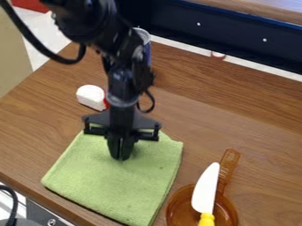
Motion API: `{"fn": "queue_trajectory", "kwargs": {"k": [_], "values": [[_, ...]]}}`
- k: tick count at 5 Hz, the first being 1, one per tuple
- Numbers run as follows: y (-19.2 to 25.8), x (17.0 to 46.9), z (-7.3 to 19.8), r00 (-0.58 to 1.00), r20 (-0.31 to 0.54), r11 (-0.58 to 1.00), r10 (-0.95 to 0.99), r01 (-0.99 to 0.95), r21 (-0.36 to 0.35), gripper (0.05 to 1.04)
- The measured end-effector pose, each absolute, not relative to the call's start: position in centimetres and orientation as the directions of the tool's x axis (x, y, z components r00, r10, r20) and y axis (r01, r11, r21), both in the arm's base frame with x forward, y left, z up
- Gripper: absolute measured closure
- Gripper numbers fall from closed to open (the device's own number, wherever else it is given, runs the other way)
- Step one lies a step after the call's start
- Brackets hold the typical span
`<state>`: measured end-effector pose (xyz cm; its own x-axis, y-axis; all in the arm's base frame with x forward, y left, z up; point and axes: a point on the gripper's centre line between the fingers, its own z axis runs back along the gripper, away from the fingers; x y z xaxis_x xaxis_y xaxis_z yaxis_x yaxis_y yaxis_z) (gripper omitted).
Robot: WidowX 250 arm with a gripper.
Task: Move the cloth to the lower middle part of the table
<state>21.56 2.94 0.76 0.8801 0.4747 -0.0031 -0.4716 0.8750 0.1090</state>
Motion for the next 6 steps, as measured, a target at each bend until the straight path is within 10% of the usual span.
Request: {"fn": "queue_trajectory", "kwargs": {"k": [3,6], "values": [[2.4,23.9,6.8,0.872,-0.043,0.873,0.488,-0.488,0.005,0.115],[-1.5,30.6,7.9,0.890,0.182,0.902,0.418,-0.430,0.028,0.084]]}}
